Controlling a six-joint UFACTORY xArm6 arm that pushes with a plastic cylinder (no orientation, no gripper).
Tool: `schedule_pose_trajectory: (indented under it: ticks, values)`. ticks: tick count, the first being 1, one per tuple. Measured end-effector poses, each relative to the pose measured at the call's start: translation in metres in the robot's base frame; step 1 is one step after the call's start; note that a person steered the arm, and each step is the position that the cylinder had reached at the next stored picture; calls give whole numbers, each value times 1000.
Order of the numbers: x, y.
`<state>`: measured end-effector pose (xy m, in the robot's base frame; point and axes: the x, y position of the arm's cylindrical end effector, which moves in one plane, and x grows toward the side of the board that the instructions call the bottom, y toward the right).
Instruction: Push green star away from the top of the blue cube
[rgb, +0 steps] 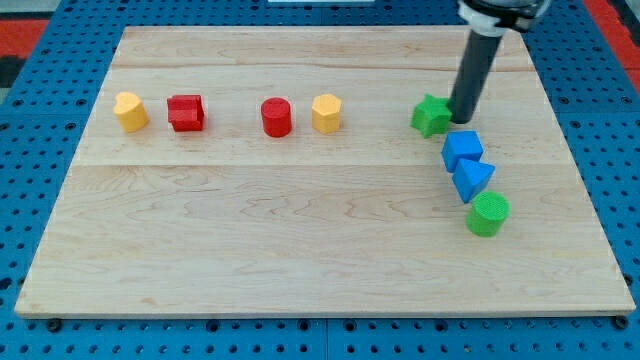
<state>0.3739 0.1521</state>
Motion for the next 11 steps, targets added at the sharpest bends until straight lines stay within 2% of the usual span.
schedule_pose_trajectory:
  ticks: [3, 6, 7, 8, 9, 10, 11]
  values:
    - [0, -127]
    - [0, -224]
    - [-3, -234]
    - [-28, -198]
    - [-66, -186]
    - [-66, -218]
    - [-48, -245]
